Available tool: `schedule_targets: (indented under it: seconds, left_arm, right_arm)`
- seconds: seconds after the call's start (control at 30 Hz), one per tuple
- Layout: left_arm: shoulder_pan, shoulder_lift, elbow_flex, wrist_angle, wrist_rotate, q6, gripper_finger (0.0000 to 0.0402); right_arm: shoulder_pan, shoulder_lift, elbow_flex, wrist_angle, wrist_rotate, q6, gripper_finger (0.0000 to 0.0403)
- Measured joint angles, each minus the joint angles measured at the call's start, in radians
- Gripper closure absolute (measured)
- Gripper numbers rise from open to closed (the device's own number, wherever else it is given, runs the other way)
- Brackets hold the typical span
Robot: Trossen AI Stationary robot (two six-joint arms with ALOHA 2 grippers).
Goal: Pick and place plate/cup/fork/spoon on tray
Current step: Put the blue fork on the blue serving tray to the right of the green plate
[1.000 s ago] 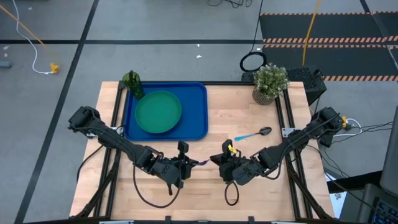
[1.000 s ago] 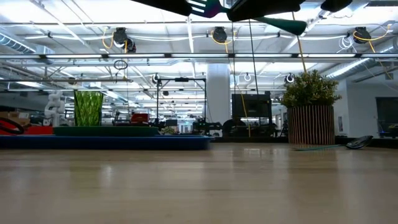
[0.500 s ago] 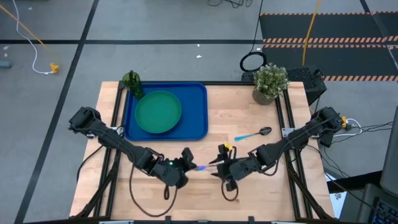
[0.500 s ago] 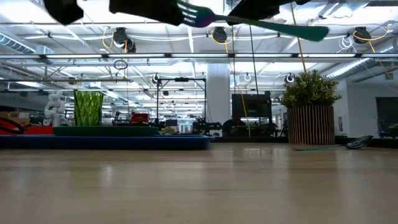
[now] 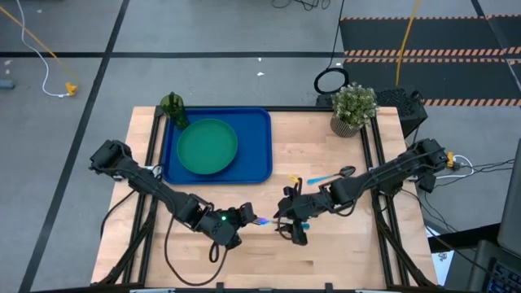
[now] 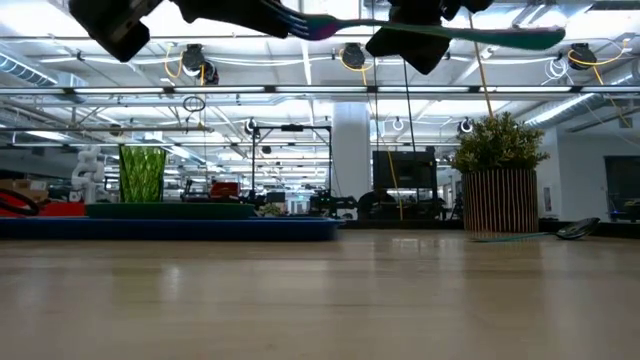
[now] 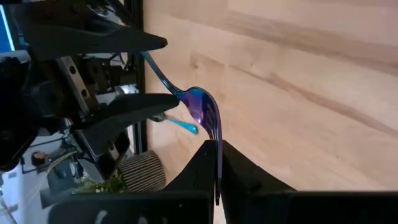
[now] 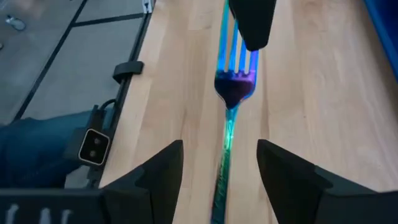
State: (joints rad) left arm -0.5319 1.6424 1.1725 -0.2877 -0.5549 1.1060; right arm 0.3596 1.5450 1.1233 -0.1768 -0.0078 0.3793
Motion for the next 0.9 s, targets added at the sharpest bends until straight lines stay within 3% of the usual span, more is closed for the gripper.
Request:
schedule_targets:
  seconds: [0.23, 0.67, 0.9]
  left_arm:
    - [0.033, 0.0, 0.0, -0.004, 0.0, 0.018, 0.0395]
    - [0.053, 0.0, 0.0, -0.025, 0.01, 0.073, 0.0396]
    - [0.051, 0.0, 0.0, 0.054, -0.046, -0.071, 0.0333]
  right_arm:
    - [0.0, 0.0, 0.0, -0.026, 0.075, 0.006, 0.0255]
    - [-0.001, 0.0, 0.0, -0.053, 0.089, -0.004, 0.0393]
    - [0.0, 0.0, 0.0, -0.052, 0.093, -0.005, 0.0396]
